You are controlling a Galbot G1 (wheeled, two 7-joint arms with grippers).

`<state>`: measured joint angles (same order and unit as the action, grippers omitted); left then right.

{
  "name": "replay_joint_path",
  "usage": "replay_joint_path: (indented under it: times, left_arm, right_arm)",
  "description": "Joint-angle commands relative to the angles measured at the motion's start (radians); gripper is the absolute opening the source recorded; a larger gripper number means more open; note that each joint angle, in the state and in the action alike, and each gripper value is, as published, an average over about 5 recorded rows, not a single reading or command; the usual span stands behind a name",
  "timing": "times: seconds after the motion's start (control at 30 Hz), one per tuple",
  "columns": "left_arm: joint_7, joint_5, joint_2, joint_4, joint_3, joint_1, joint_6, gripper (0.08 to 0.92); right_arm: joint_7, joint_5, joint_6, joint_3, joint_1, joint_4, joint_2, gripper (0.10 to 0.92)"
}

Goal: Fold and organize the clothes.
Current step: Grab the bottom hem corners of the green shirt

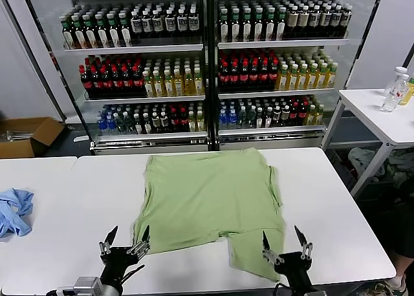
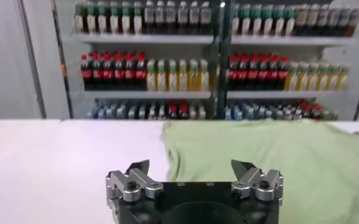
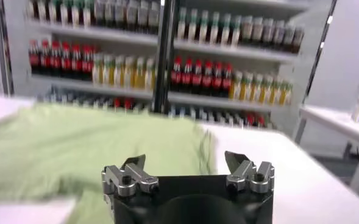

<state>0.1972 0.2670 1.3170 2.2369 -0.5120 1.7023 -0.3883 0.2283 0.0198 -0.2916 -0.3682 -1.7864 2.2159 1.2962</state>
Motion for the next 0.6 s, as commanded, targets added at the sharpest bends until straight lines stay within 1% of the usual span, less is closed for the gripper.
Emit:
replay_joint_path:
  times: [0.03,0.2,0.3,0.37,0.6]
  left_arm:
    - [0.026,0.006,-0.009,-0.113,-0.004,-0.044,-0.132,0.823]
    - [0.024,0.006,-0.018,-0.136,0.0,-0.048,-0.153,0.822]
    - [0.015,0.01,-0.019,-0.147,0.006,-0.048,-0.158,0.812]
    - [0.009,0.013,-0.018,-0.149,0.011,-0.047,-0.157,0.784]
    - [-0.01,0.052,-0.021,-0.149,0.013,-0.049,-0.155,0.585]
  right_arm:
    - [0.009,-0.016,-0.061,0.02,-0.012,-0.051,0.01,0.823]
    - [0.014,-0.009,-0.077,0.034,-0.009,-0.075,0.021,0.823]
    - [0.018,0.013,-0.085,0.041,-0.005,-0.086,0.023,0.802]
    - [0.023,0.034,-0.086,0.042,-0.005,-0.092,0.024,0.759]
    - [0.023,0.097,-0.078,0.038,-0.018,-0.089,0.025,0.56]
